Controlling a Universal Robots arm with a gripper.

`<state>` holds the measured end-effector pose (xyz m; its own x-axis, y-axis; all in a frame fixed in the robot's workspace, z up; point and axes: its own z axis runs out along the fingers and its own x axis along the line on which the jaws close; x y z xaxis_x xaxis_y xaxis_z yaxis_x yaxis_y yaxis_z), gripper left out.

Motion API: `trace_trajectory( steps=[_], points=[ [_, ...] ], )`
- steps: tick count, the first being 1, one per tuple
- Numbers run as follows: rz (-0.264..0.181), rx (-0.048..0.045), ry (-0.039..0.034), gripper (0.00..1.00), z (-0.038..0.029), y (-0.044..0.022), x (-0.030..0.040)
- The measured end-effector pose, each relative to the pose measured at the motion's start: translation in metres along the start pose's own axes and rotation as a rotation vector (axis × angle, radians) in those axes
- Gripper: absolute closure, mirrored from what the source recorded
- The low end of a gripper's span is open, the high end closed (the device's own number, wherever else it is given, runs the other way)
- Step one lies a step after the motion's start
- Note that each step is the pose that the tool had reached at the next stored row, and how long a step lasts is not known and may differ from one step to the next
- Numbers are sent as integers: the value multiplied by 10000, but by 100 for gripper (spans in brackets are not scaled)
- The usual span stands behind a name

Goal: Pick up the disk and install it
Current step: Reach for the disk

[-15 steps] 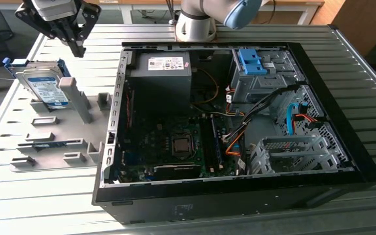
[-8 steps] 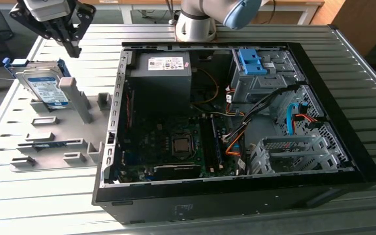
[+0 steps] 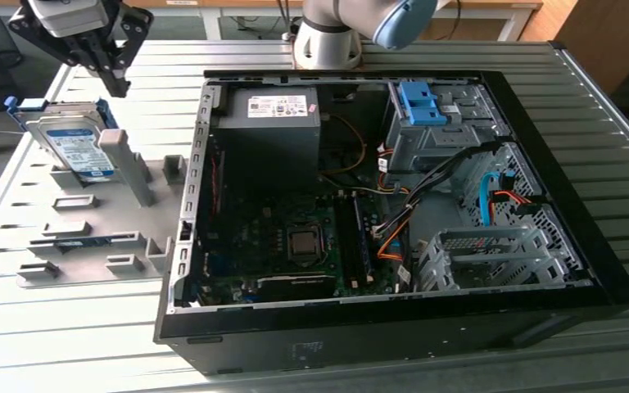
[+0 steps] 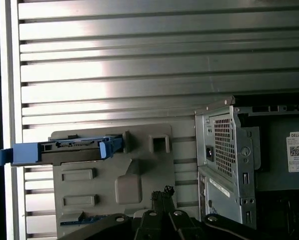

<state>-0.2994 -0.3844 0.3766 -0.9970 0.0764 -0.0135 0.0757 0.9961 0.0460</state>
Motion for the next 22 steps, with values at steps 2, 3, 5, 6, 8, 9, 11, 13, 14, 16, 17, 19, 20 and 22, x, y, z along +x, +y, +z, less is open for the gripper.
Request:
trace_trajectory(
  steps=[2, 3, 5, 6, 8, 9, 11, 13, 14, 16, 17, 19, 20, 22],
  points=[
    [0, 0, 0, 89, 2, -2, 19],
    [0, 0, 1, 89, 2, -3, 30],
    [0, 0, 1, 89, 4, -4, 55],
    [-1, 0, 1, 89, 5, -6, 75],
    [-1, 1, 1, 89, 7, -9, 121],
    [-1, 1, 2, 89, 7, -11, 145],
    [0, -1, 0, 89, 11, -14, 209],
    [0, 0, 0, 89, 15, -16, 302],
    [-1, 1, 1, 89, 16, -15, 344],
    [0, 1, 11, 89, 23, -5, 418],
    [1, 1, 20, 89, 29, 6, 449],
    [2, 6, 57, 89, 43, 49, 495],
    [2, 9, 76, 89, 52, 75, 519],
    [6, 11, 114, 89, 66, 105, 567]
  ],
)
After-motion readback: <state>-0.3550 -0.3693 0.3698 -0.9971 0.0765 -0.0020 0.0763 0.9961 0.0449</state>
